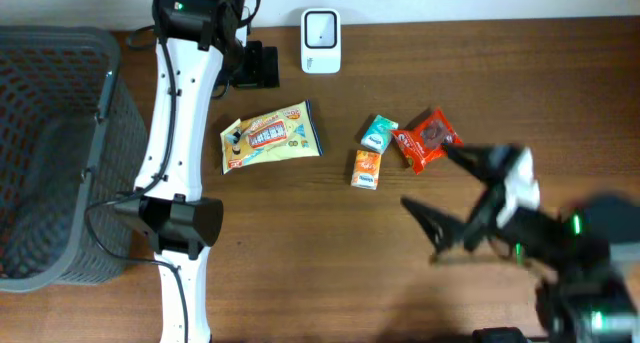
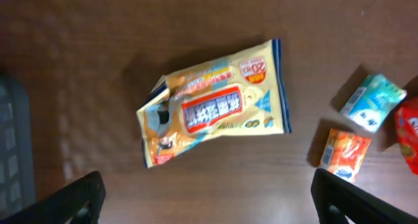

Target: Scan the item barcode

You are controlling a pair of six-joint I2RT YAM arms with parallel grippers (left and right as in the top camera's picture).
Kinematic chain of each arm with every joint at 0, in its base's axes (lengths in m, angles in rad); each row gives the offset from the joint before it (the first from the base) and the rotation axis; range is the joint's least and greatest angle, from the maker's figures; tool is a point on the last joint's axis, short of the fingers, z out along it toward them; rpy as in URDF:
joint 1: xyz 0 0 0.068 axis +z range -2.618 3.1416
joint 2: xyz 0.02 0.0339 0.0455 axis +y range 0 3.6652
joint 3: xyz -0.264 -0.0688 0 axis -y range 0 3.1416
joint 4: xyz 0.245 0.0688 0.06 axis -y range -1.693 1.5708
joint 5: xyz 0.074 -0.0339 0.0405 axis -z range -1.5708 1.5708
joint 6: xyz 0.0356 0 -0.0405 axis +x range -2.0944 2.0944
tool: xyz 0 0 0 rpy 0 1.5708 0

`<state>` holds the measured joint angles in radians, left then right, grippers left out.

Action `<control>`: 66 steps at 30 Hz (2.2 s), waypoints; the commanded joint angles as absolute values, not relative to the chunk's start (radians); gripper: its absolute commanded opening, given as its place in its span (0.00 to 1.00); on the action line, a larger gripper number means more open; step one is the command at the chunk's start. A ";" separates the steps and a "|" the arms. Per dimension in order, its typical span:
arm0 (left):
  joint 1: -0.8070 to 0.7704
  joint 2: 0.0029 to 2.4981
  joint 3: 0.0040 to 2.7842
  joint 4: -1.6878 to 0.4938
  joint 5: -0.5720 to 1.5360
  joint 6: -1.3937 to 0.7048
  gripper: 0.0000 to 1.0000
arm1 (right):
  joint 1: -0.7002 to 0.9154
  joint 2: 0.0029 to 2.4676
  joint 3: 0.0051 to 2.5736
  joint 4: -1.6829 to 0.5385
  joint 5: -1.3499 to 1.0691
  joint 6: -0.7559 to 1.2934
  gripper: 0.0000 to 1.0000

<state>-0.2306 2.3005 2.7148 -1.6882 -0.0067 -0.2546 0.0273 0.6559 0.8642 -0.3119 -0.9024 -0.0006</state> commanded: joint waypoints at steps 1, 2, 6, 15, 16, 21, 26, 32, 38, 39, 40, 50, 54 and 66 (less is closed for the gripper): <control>-0.230 2.305 2.716 -1.688 -0.022 -0.253 1.00 | 0.026 1.011 1.033 -0.359 -1.439 -0.019 0.98; -0.230 2.305 2.716 -1.688 -0.023 -0.252 0.83 | 0.030 1.125 1.033 -0.312 -1.551 0.003 0.98; -0.230 2.309 2.716 -1.688 -0.023 -0.252 0.54 | 0.155 1.380 1.034 -0.276 -0.829 0.477 0.38; -0.230 2.360 2.708 -1.688 -0.033 -0.253 0.00 | 0.382 2.061 1.527 -0.237 -0.557 0.522 0.04; -0.230 2.360 2.704 -1.688 -0.086 -0.282 0.00 | 0.395 2.101 1.527 -0.167 -0.565 0.522 0.04; -0.231 2.360 2.703 -1.688 -0.128 -0.303 0.00 | 0.477 2.181 1.527 -0.025 -0.429 0.525 0.04; -0.231 2.360 2.703 -1.688 -0.128 -0.303 0.00 | 0.535 2.260 1.526 0.035 -0.276 0.596 0.04; -0.231 2.360 2.677 -1.687 -0.127 -0.302 0.00 | 0.488 2.300 1.526 -0.159 -0.121 0.596 0.04; -0.237 2.360 2.338 -1.442 0.187 -0.172 0.00 | 0.451 2.231 1.526 -0.253 -0.147 0.686 0.04; -0.240 2.360 2.266 -1.374 0.199 -0.170 0.00 | 0.451 2.231 1.526 -0.263 -0.147 0.688 0.04; -0.240 2.360 2.205 -1.319 0.195 -0.170 0.00 | 0.448 2.231 1.526 -0.260 -0.173 0.690 0.04; -0.204 2.350 2.199 -1.303 -0.452 -0.315 0.00 | 0.430 2.231 1.526 -0.326 -0.069 0.689 0.04; -0.205 2.343 2.439 -1.446 0.161 -0.297 0.00 | 0.430 2.231 1.526 -0.324 -0.066 0.689 0.04; -0.123 2.350 2.104 -1.309 -0.266 -0.387 0.00 | 0.430 2.144 1.526 -0.374 -0.067 0.661 0.04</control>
